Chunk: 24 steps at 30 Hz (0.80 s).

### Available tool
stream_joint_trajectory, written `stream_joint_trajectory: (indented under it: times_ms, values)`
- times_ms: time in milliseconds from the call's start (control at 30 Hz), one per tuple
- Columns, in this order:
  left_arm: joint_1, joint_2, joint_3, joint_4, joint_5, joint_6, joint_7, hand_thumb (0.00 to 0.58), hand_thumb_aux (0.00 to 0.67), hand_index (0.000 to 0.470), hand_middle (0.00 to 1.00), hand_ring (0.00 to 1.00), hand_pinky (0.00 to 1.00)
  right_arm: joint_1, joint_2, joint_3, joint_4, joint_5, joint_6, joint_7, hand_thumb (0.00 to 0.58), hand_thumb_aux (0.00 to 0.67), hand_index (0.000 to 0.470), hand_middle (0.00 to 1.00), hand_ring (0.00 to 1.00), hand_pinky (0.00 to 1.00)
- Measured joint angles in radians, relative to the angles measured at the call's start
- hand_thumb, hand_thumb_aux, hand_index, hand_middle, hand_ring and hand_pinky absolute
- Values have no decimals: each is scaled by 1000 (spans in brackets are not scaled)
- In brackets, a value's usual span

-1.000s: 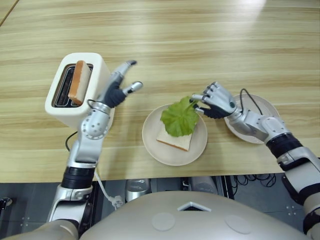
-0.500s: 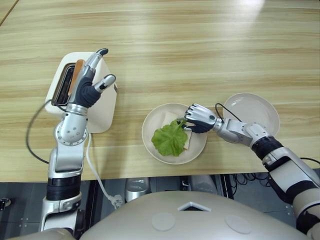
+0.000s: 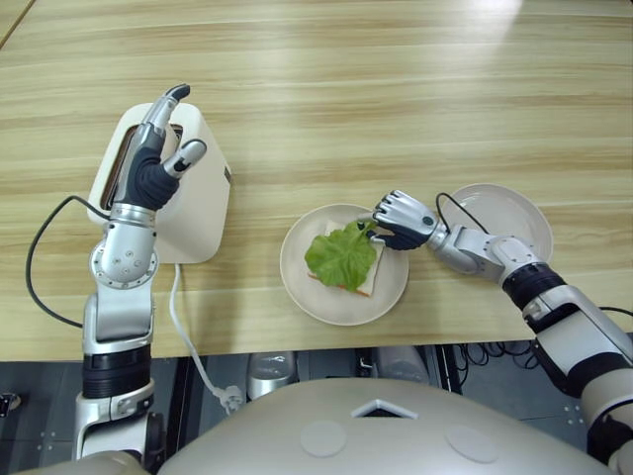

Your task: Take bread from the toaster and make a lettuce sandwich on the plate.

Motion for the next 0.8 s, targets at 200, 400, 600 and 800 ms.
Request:
stream_joint_trajectory:
  times_ms: [200,400,600,800]
  values:
    - [-1,29,59,8,14,-1,32,0,0,0,0,0,0,0,0,0,1,-19,25,-1,0,0,0,0,0,0]
    - [7,39,113,22,12,-1,51,0,0,0,0,0,0,7,-12,-6,-1,-15,27,-2,0,0,0,0,0,0]
    - [22,47,138,41,40,5,88,0,0,0,0,0,0,7,-8,-28,-15,10,23,-14,0,0,0,0,0,0]
    - [82,104,102,78,245,88,127,0,0,0,0,0,0,7,17,-38,-31,20,24,-16,0,0,0,0,0,0]
